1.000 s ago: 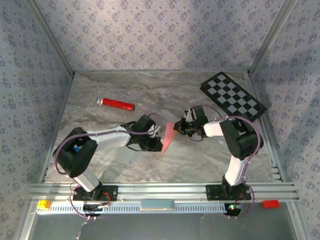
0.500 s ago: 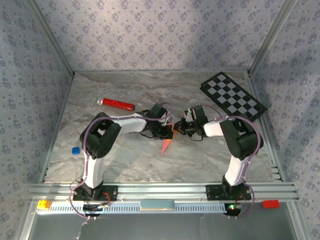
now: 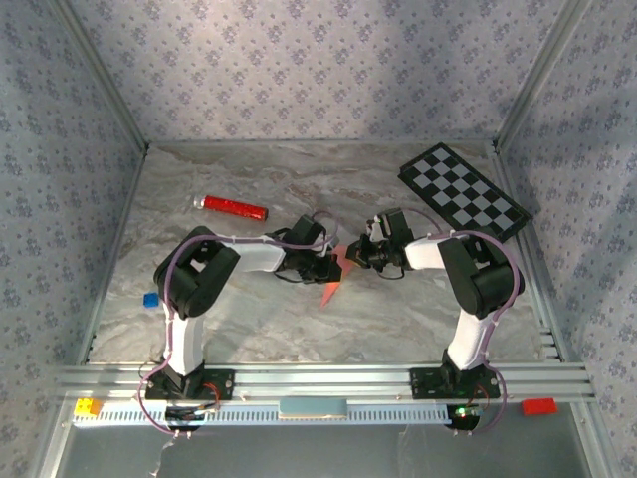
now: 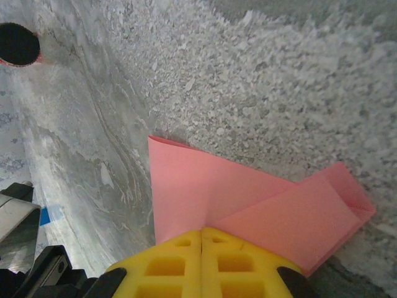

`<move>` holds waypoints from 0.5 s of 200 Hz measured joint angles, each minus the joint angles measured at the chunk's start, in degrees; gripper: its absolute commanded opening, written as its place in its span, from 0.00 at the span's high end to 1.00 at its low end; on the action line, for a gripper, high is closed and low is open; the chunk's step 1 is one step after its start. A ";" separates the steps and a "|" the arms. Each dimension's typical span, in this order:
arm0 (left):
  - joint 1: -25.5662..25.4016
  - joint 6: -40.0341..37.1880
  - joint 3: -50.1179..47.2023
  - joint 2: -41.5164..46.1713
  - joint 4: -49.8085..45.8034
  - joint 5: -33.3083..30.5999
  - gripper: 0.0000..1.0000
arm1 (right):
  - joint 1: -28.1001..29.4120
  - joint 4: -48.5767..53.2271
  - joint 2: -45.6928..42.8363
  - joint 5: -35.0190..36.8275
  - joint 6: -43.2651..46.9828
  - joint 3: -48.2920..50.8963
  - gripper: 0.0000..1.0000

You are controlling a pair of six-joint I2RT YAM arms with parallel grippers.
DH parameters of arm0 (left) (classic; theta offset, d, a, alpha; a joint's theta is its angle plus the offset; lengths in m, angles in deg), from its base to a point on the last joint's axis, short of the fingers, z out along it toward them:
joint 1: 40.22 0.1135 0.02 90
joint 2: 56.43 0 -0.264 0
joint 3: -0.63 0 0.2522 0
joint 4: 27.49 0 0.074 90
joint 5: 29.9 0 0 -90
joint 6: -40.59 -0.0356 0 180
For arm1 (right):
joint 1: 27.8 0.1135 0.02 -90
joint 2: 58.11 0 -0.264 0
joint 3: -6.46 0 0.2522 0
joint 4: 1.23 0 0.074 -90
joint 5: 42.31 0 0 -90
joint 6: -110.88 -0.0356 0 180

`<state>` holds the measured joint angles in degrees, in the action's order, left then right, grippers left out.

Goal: Fold a paper plane with a square sheet of paper (pick it up from the middle)
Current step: Fold the wing for the fifth time at the center of the table.

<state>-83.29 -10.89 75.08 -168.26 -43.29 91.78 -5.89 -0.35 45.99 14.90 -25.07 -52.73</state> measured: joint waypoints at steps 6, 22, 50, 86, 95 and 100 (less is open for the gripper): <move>0.00 0.13 -0.15 0.02 0.31 0.04 1.00 | -0.04 0.74 -0.33 0.04 0.46 -0.04 0.93; 0.00 0.55 -0.39 0.09 0.66 0.07 1.00 | -0.59 2.97 -1.92 0.98 1.73 -0.04 0.93; -0.02 0.57 -0.50 0.20 0.79 0.00 1.00 | -1.42 4.61 -5.86 1.46 3.67 -0.07 0.93; -0.02 0.68 -0.52 0.20 0.81 0.02 1.00 | -1.07 4.63 -4.98 0.59 4.87 -0.96 0.93; -0.02 0.83 -0.52 0.20 0.83 0.02 1.00 | -1.03 4.85 -3.63 0.42 4.94 -1.46 0.94; -0.02 1.01 -0.52 0.20 0.83 0.00 1.00 | -1.05 5.05 -2.80 0.39 5.01 -1.81 0.94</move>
<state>-83.31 -9.88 74.55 -168.07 -42.46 91.78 -6.93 4.70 43.19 15.29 -20.07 -54.55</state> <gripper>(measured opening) 0.044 0.071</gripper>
